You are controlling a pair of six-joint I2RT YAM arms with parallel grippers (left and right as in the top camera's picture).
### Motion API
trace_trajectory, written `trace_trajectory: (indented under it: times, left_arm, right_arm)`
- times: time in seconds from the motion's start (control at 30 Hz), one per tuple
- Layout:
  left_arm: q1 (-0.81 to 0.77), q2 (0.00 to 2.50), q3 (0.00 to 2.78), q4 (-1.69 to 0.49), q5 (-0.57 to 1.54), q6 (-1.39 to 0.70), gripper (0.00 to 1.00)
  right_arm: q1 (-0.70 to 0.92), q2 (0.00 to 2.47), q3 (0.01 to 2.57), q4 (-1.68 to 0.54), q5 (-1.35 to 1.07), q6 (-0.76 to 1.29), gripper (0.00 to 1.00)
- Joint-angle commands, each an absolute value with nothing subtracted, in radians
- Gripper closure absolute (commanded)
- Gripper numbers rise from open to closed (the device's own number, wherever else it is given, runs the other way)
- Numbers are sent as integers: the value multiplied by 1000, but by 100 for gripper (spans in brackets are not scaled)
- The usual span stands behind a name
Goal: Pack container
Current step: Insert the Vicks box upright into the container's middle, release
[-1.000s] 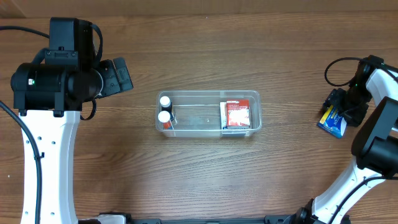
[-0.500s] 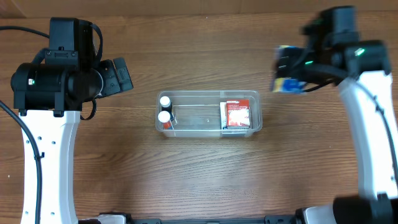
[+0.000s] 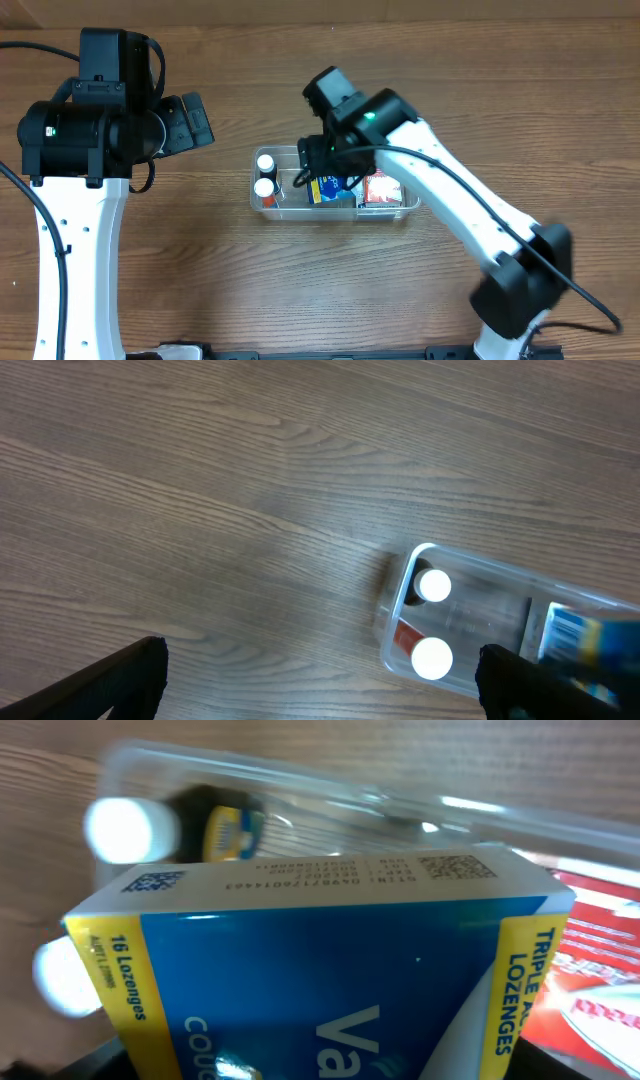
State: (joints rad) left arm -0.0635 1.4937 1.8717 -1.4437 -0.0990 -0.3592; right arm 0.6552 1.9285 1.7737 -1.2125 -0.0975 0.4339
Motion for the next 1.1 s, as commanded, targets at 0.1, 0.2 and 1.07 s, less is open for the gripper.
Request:
trace_trajectory:
  times: [0.1, 0.2, 1.07]
  left_arm:
    - [-59, 1498, 1873, -1441, -107, -337, 0]
    - [-59, 1498, 1873, -1443, -107, -336, 0]
    - [-59, 1498, 1873, -1448, -107, -337, 0]
  right_arm:
    - [651, 2051, 1779, -1197, -87, 446, 21]
    - [644, 2070, 1779, -1182, -68, 447, 21]
    - [588, 2072, 1755, -1159, -46, 446, 21]
